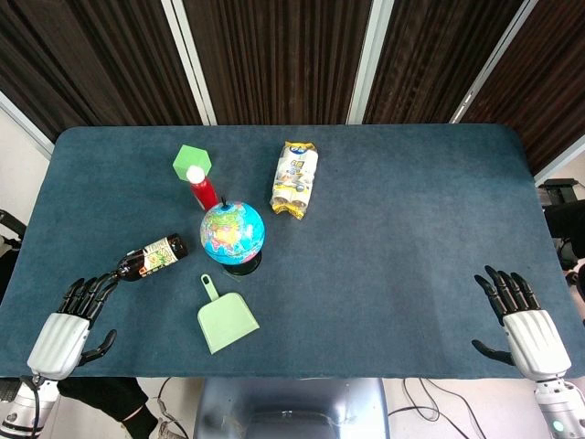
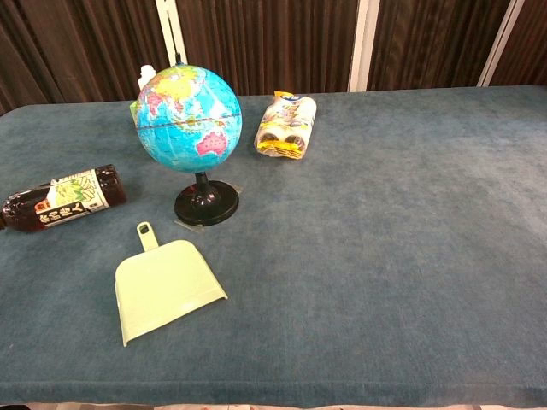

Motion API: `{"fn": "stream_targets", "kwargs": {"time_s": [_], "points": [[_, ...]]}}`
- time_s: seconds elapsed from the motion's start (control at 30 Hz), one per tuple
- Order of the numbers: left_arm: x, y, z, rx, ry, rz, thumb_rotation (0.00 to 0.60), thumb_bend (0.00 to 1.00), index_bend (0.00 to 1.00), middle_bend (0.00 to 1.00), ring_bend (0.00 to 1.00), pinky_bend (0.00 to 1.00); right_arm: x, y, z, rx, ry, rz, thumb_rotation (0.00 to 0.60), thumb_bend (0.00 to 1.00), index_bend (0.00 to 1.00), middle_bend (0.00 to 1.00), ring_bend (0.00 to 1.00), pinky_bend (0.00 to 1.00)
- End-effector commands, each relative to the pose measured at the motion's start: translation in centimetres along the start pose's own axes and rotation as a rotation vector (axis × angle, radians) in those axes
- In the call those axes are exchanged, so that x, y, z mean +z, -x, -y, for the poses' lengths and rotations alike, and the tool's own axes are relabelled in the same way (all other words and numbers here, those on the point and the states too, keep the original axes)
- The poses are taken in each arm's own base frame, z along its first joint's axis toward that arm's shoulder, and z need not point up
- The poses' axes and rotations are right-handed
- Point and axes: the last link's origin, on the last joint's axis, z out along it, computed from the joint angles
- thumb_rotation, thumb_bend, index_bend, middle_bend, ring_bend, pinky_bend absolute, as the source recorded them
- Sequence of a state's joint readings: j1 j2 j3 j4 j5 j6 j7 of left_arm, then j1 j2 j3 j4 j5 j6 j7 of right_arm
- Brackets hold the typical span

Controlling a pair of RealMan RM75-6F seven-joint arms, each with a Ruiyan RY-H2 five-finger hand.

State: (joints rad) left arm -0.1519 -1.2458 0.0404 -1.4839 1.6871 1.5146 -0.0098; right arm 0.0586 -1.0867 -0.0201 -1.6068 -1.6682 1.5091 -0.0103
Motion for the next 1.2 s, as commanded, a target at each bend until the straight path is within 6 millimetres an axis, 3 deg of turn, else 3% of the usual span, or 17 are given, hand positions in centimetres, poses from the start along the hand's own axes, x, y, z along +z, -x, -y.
{"fn": "stream_targets", "kwargs": {"time_s": [0.03,0.3,0.53,0.77,0.97,1.2], "points": [[0.0,0.0,-0.1,-0.014,-0.005,-0.004,0.6,0.38,0.0,0.0,0.0,0.0,0.1,0.1,0.2,0.0,-0.003,0.006,0.6,0.11,0.0,0.0,0.0,0.0],[1.7,0.7,-1.2,-0.235,0.053,-0.057,0.6,0.37,0.0,0.0,0.0,0.0,0.0,0.3,0.4,-0.005,-0.002,0.007,0.6,0.11,0.0,0.0,0.0,0.0],[6.9,1.5,-2.6,-0.474,0.088,-0.093,0.6,0.36,0.0,0.0,0.0,0.0,0.4,0.4,0.5,0.0,-0.014,0.006,0.6,0.11,0.0,0.0,0.0,0.0],[12.3,0.7,-5.9,-0.627,0.135,-0.075,0.6,0.35,0.0,0.0,0.0,0.0,0.6,0.7,0.6,-0.005,-0.007,0.018,0.6,0.11,0.0,0.0,0.0,0.0],[15.1,0.0,-8.0,-0.712,0.123,-0.163,0.6,0.32,0.0,0.0,0.0,0.0,0.9,0.9,0.5,-0.009,0.006,0.024,0.6,0.11,0.0,0.0,0.0,0.0],[17.0,0.0,-10.5,-0.778,0.127,-0.053,0.6,0.31,0.0,0.0,0.0,0.0,1.0,0.9,0.5,-0.013,0.009,0.025,0.6,0.11,0.0,0.0,0.0,0.0]]}}
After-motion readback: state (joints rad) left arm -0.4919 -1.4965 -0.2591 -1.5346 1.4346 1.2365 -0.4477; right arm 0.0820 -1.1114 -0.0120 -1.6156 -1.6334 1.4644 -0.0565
